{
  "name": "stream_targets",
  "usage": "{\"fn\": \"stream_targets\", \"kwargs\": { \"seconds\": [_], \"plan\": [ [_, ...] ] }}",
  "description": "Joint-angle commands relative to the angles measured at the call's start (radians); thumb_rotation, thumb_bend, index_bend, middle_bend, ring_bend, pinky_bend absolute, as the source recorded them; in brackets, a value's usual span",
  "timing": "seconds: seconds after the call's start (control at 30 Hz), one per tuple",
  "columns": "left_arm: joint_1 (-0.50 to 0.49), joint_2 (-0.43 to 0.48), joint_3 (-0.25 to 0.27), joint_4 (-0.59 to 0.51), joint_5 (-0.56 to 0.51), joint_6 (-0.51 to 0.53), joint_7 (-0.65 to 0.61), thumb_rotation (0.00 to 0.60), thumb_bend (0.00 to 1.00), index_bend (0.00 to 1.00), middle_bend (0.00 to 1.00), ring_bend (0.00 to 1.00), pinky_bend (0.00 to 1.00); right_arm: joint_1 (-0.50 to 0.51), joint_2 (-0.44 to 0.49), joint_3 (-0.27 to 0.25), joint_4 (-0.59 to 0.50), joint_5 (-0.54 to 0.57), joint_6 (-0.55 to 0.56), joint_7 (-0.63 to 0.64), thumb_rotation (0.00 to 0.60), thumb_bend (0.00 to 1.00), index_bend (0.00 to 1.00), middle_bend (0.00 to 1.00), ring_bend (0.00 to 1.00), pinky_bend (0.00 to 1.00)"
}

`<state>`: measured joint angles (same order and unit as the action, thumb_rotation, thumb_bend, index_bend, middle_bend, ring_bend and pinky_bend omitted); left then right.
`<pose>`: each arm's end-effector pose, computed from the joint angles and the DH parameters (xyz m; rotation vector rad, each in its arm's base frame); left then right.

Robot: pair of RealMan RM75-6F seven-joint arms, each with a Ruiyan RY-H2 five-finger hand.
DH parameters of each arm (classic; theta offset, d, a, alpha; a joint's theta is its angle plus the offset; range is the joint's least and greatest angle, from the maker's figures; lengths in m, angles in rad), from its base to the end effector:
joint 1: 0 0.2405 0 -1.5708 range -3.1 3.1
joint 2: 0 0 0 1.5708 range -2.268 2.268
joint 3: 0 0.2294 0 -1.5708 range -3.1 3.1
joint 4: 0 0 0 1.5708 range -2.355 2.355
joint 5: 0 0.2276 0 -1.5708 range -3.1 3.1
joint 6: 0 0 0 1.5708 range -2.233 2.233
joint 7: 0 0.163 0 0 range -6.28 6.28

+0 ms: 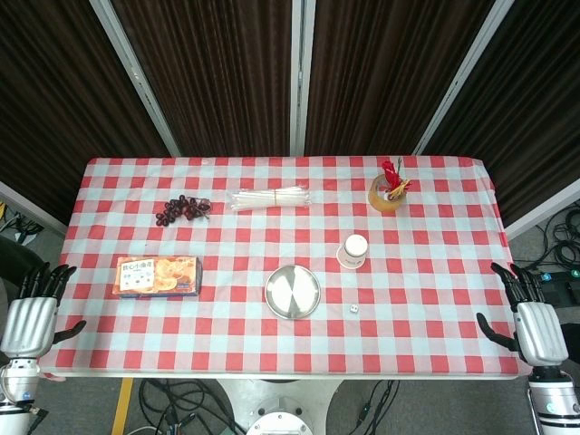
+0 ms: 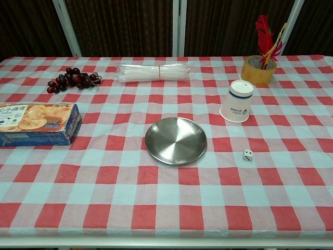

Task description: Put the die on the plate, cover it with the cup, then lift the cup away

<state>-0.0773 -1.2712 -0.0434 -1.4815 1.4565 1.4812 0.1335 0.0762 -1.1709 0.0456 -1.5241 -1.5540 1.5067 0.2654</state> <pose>-0.3118 0.1962 0.0980 -1.3829 -0.8532 -0.7850 -0.2995 -0.1967 0.1234 1.3297 -1.0528 1.1098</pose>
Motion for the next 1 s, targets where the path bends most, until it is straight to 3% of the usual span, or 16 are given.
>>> {"fn": "stream_targets", "kwargs": {
  "seconds": [0.03, 0.33, 0.43, 0.53, 0.63, 0.77, 0.87, 1.0],
  "plan": [
    [-0.002, 0.0, 0.002, -0.002, -0.003, -0.008, 0.002, 0.6, 0.0, 0.14, 0.13, 0.02, 0.02, 0.001, 0.001, -0.002, -0.001, 0.001, -0.005, 0.002, 0.6, 0.26, 0.07, 0.14, 0.0, 0.0],
    [0.002, 0.0, 0.001, -0.002, -0.002, 0.001, -0.001, 0.6, 0.0, 0.14, 0.13, 0.02, 0.02, 0.006, 0.009, -0.017, -0.009, -0.032, -0.007, 0.011, 0.6, 0.26, 0.08, 0.15, 0.0, 0.03],
    [0.002, -0.002, 0.0, -0.001, 0.0, 0.003, -0.004, 0.6, 0.0, 0.14, 0.13, 0.02, 0.02, 0.027, 0.009, -0.032, -0.018, -0.078, -0.024, 0.013, 0.6, 0.26, 0.09, 0.21, 0.06, 0.12],
    [0.001, -0.005, 0.002, 0.004, 0.006, 0.005, -0.007, 0.6, 0.0, 0.14, 0.13, 0.02, 0.02, 0.065, 0.004, -0.042, -0.032, -0.116, -0.071, -0.017, 0.6, 0.26, 0.13, 0.34, 0.22, 0.29],
    [0.003, -0.006, 0.001, 0.009, 0.007, 0.009, -0.015, 0.6, 0.0, 0.14, 0.13, 0.02, 0.02, 0.116, -0.018, -0.041, -0.047, -0.139, -0.137, -0.074, 0.6, 0.25, 0.18, 0.49, 0.44, 0.54],
    [0.005, -0.013, 0.005, 0.019, 0.01, 0.009, -0.026, 0.6, 0.0, 0.14, 0.13, 0.02, 0.02, 0.21, -0.065, -0.04, -0.047, -0.138, -0.289, -0.112, 0.6, 0.24, 0.34, 0.78, 0.76, 0.82],
    [0.005, -0.019, 0.008, 0.026, 0.013, 0.008, -0.032, 0.6, 0.0, 0.14, 0.13, 0.02, 0.02, 0.271, -0.103, -0.028, -0.036, -0.1, -0.402, -0.161, 0.6, 0.18, 0.39, 0.88, 0.86, 0.91],
    [0.006, -0.022, 0.009, 0.035, 0.018, 0.01, -0.044, 0.6, 0.0, 0.14, 0.13, 0.02, 0.02, 0.352, -0.178, 0.001, -0.009, -0.018, -0.55, -0.248, 0.6, 0.16, 0.41, 0.91, 0.9, 0.95]
  ]
}}
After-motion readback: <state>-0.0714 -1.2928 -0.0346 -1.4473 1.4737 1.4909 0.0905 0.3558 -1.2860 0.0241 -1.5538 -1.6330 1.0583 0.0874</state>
